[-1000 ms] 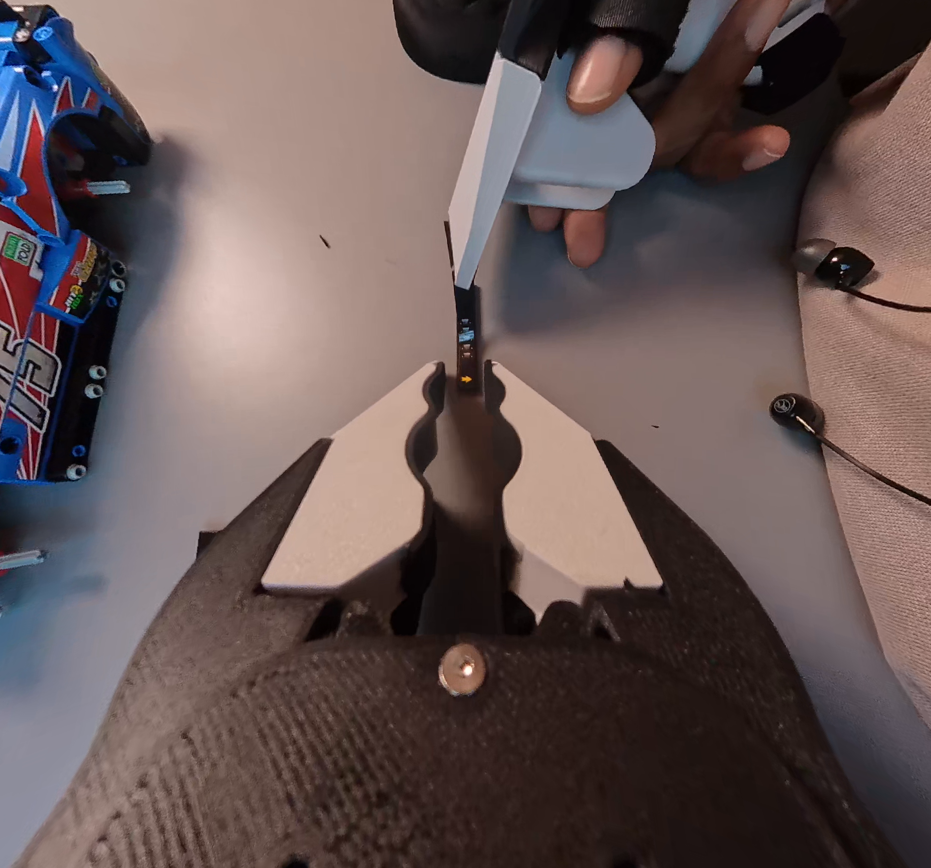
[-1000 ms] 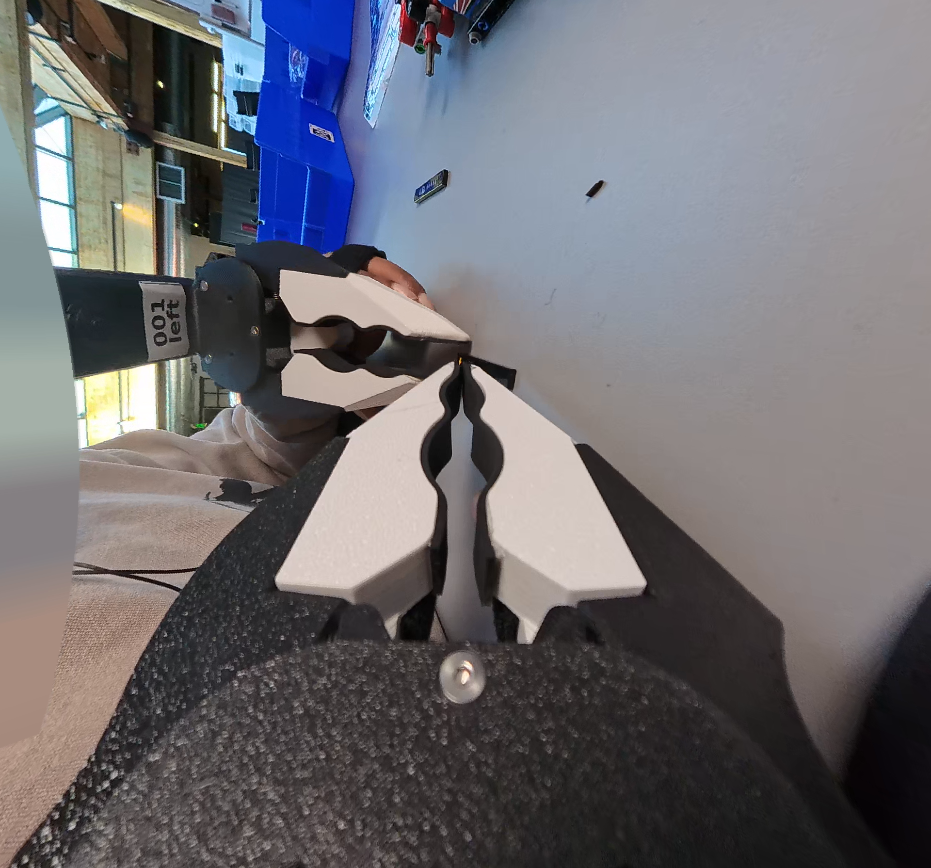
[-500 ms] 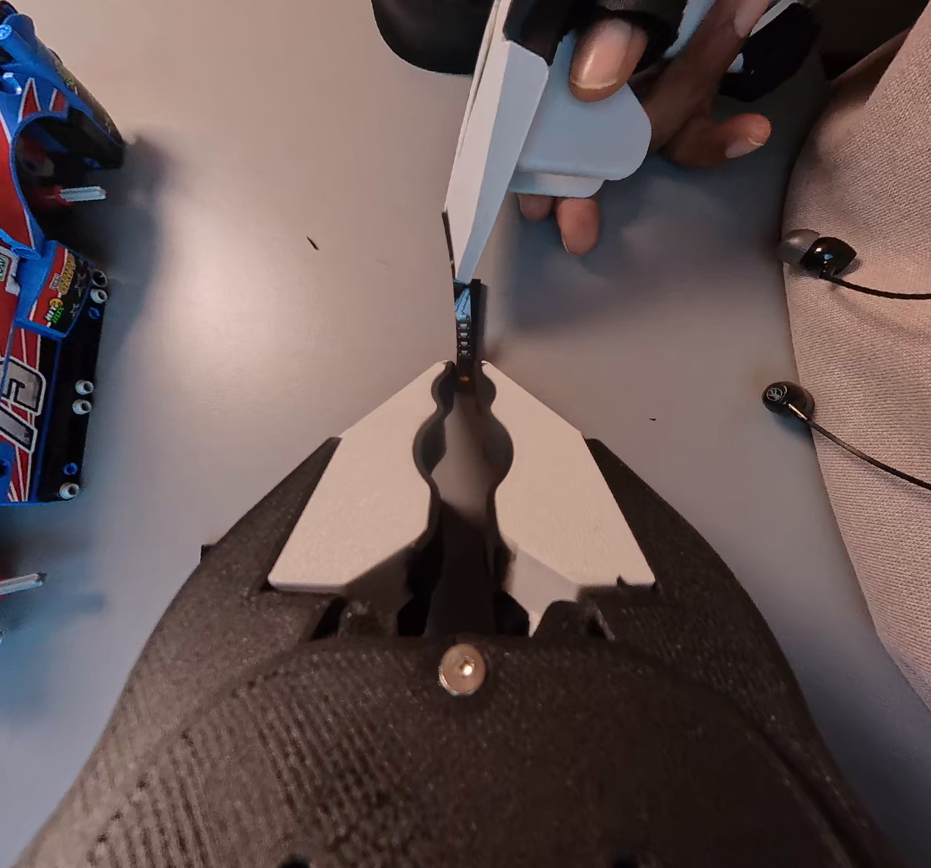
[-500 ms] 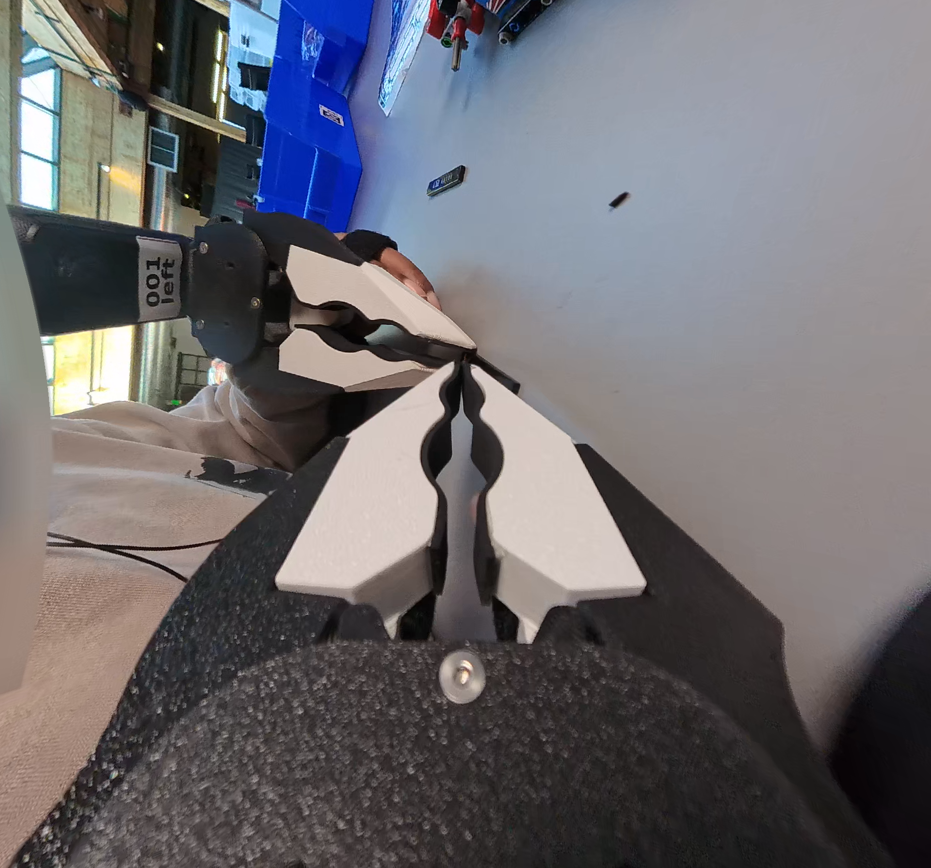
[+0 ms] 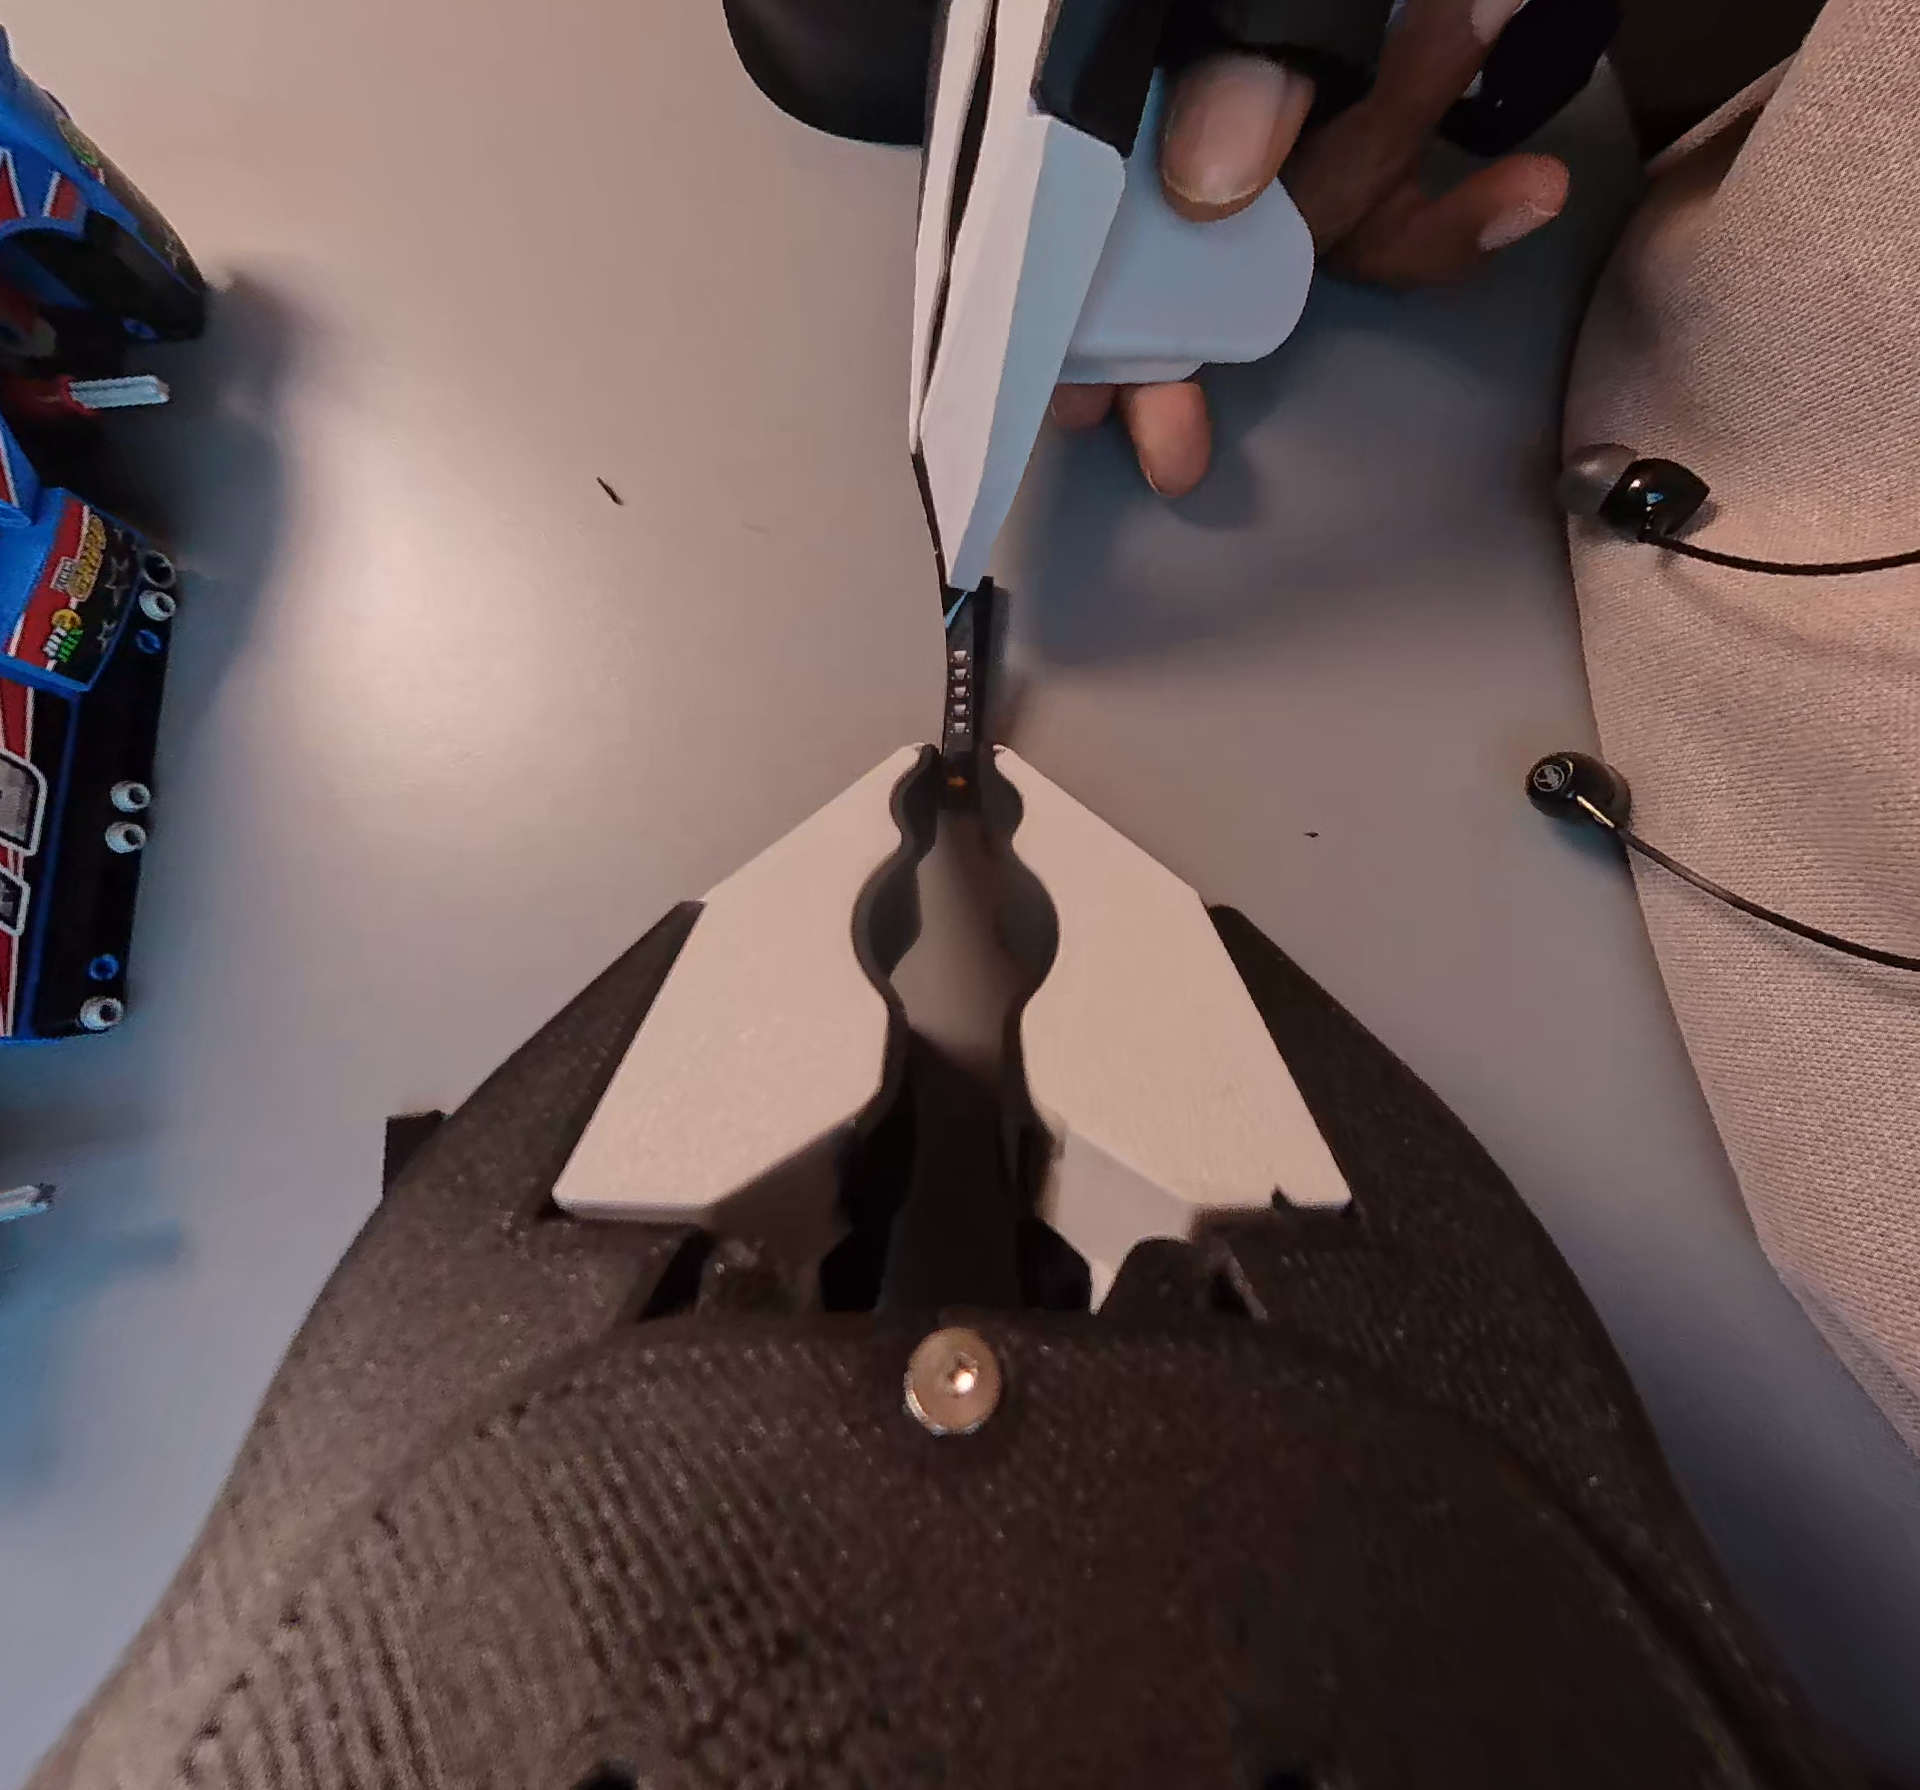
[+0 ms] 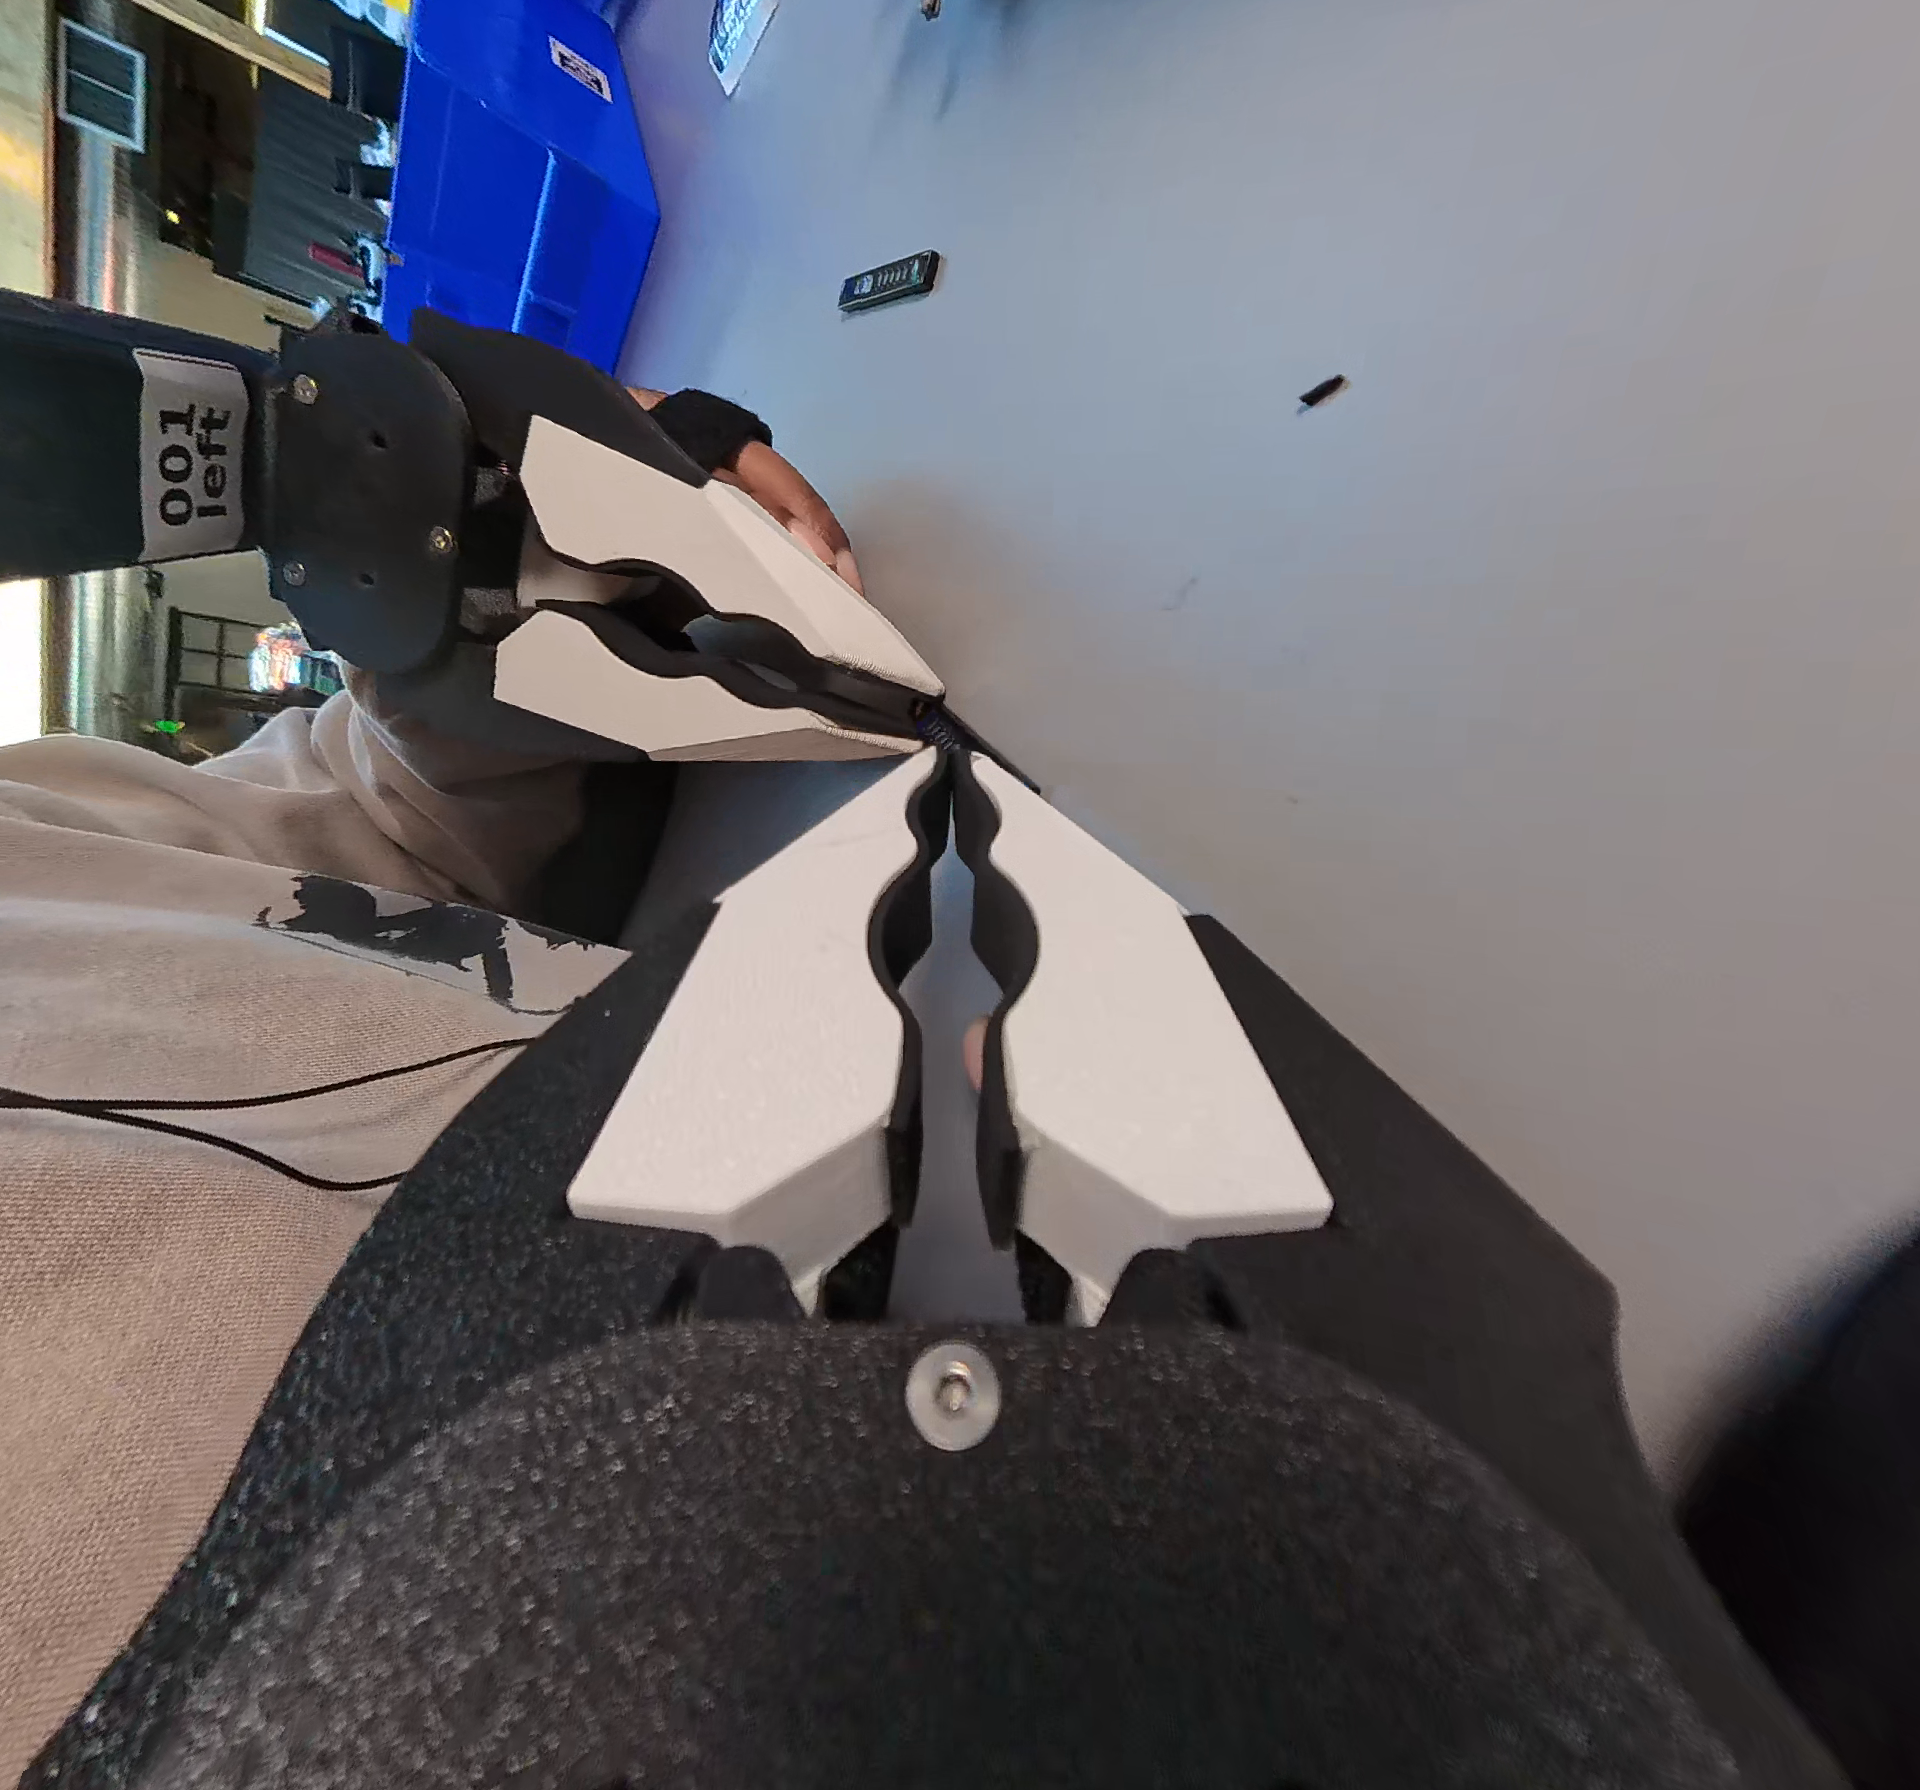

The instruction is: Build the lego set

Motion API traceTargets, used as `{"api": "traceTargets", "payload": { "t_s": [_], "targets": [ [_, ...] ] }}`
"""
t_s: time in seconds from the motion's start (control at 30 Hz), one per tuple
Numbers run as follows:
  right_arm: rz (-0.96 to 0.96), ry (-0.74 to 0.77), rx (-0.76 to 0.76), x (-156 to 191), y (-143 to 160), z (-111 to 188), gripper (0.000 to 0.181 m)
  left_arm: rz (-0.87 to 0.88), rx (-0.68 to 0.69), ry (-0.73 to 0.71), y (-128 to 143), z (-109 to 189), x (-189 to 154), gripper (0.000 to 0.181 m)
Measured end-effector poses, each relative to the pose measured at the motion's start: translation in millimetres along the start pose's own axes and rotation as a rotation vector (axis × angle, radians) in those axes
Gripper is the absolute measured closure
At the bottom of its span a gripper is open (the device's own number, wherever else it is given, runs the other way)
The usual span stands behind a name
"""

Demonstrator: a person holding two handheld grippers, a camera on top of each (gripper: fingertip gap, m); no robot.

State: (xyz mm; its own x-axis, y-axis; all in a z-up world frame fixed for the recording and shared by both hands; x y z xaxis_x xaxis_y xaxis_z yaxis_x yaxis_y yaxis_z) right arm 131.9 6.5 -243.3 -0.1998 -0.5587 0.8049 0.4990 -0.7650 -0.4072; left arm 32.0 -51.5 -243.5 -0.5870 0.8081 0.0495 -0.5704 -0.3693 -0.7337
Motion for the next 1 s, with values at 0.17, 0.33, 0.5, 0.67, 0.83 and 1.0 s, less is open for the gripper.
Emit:
{"api": "traceTargets", "payload": {
  "t_s": [0.17,0.33,0.5,0.67,0.83,1.0],
  "targets": [
    [0.037,0.024,0.038,2.3,1.8,-2.2,0.181,-0.007,0.003,0.016,1.6,2.1,-1.9,0.176],
    [0.08,0.049,0.071,4.8,4.1,-3.7,0.181,-0.01,0.008,0.025,2.7,3.6,-4.1,0.176],
    [0.126,0.078,0.104,7.4,6.9,-5.0,0.181,-0.007,0.011,0.034,3.3,4.7,-5.9,0.176],
    [0.139,0.09,0.124,8.0,8.0,-5.8,0.181,-0.009,0.015,0.04,3.5,5.4,-7.5,0.176],
    [0.144,0.106,0.154,8.5,9.3,-7.0,0.181,-0.007,0.02,0.041,3.6,6.1,-9.2,0.176],
    [0.152,0.121,0.17,9.0,9.9,-8.0,0.181,0.004,0.023,0.044,3.9,6.5,-10.0,0.176]
  ]
}}
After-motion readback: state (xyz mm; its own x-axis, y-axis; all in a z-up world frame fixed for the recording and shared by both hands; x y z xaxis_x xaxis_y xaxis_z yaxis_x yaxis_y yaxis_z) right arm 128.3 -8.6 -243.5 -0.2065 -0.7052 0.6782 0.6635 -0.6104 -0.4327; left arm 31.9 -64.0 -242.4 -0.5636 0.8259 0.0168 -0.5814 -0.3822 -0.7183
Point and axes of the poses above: each gripper's, where its closed fingertips meet, z back along the fingers, y out of its underside, x = y × z across the jaws, the point moved 6 cm from there along z, back along the fingers, and after that the axes turned 3 degrees about -y, right-handed, at the moved point
